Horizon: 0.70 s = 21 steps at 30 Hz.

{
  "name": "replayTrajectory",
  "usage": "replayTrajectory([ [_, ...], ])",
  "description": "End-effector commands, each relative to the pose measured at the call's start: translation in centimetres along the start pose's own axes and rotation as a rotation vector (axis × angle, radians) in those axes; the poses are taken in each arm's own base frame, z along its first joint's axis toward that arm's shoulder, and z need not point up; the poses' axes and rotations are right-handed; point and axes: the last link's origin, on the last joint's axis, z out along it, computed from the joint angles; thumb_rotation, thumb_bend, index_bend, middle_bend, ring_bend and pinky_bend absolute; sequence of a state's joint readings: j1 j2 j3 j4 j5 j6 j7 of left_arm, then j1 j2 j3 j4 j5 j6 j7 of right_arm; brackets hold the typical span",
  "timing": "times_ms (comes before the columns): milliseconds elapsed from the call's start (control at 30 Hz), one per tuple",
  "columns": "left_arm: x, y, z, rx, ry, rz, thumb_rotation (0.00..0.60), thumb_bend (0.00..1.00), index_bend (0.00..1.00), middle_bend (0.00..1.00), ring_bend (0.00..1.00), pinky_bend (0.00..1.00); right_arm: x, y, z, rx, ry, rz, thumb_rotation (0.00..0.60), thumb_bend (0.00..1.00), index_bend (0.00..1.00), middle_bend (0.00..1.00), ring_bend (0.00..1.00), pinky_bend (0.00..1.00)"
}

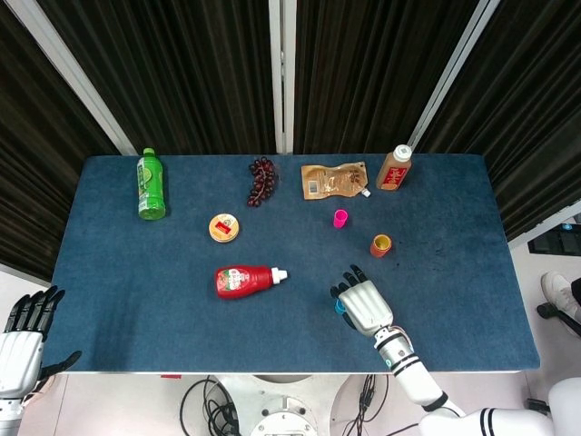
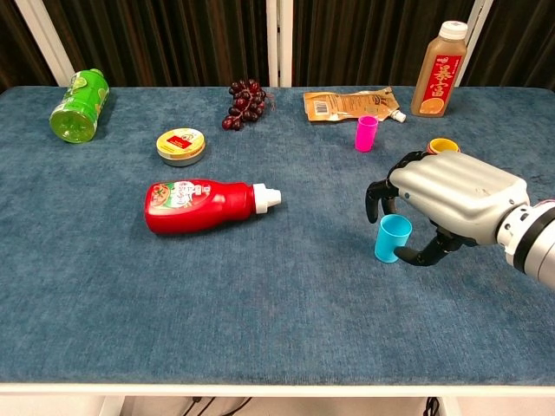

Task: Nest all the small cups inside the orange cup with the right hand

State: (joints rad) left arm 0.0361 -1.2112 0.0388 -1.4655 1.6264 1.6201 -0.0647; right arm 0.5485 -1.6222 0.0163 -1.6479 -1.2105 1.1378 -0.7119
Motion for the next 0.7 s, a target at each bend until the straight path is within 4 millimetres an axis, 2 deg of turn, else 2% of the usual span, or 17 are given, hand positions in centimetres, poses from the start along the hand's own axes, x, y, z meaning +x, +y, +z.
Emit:
replayTrajectory([
  [33, 0.0, 0.0, 0.0, 0.0, -0.001, 0.001, 0.6, 0.1, 0.01, 0.0, 0.0, 0.0, 0.1, 0.0, 0.0, -0.003, 0.007, -0.001, 0.6, 0.26, 0.43, 0.47, 0.23, 0.14],
  [200, 0.1, -0.1, 0.0, 0.003, 0.0, 0.001, 0.6, 0.1, 0.01, 0.0, 0.0, 0.0, 1.0, 0.7, -0.2, -0.022, 0.044, 0.012, 0.6, 0.27, 0.46, 0.49, 0.25, 0.14],
  [367, 0.1, 0.0, 0.0, 0.0, 0.0, 0.001, 0.6, 0.1, 0.01, 0.0, 0.0, 0.0, 3.7, 2.9, -0.1, -0.087, 0.118, 0.04, 0.6, 0.27, 0.46, 0.49, 0.25, 0.14],
  [533, 0.0, 0.1, 0.1, -0.004, -0.001, 0.002, 0.6, 0.1, 0.01, 0.0, 0.0, 0.0, 6.6, 5.8, 1.5, -0.178, 0.174, 0.06, 0.6, 0.27, 0.46, 0.49, 0.25, 0.14],
  [700, 0.3, 0.2, 0.2, -0.005, 0.005, 0.004, 0.6, 0.1, 0.01, 0.0, 0.0, 0.0, 8.0, 7.7, 3.1, -0.238, 0.17, 0.071, 0.6, 0.27, 0.46, 0.49, 0.25, 0.14],
])
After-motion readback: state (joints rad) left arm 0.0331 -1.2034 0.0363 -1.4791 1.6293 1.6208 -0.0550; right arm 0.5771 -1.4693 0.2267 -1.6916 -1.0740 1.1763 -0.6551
